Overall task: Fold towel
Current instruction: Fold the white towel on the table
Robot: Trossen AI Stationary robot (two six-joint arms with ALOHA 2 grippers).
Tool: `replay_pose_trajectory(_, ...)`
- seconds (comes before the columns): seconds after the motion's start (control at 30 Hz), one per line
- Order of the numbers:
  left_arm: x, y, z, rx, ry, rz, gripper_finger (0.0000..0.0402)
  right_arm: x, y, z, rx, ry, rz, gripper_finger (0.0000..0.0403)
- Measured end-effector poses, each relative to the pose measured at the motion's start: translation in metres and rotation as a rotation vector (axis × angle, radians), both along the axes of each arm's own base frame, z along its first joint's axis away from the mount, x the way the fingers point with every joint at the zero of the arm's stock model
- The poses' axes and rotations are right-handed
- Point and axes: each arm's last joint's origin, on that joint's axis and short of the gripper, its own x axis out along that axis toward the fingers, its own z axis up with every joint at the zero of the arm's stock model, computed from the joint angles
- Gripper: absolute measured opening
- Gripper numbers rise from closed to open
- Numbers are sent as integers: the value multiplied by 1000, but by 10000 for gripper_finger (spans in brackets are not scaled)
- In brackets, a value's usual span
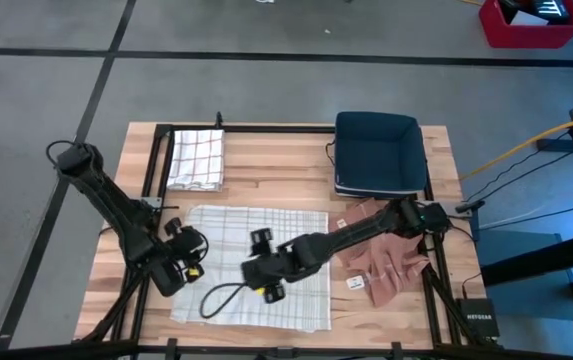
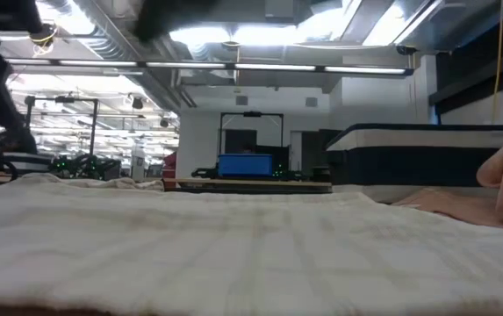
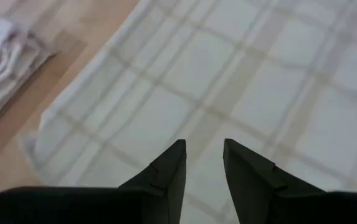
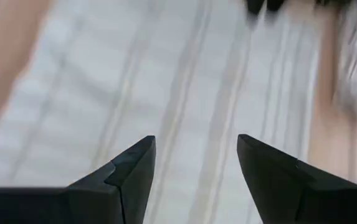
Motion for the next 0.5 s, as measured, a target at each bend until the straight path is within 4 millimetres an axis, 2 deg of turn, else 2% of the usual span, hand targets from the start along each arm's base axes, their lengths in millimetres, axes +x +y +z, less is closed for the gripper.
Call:
replay_pose_trajectory(0.13, 7, 1, 11, -38, -50, -85, 100, -28, -10, -3, -59, 101, -86, 230)
replay_pose_trajectory(0.23, 17, 1, 15, -15, -77, -166, 100, -54, -18, -2, -43, 84, -145, 230)
replay_pose_trajectory(0.33, 26, 6, 15, 0, -60, -203, 103, -77, -28, -16, -1, 32, -217, 230)
replay_pose_trajectory(0.5, 43, 18, 15, -80, -19, -226, 160, -109, -43, -38, 150, -134, -310, 230)
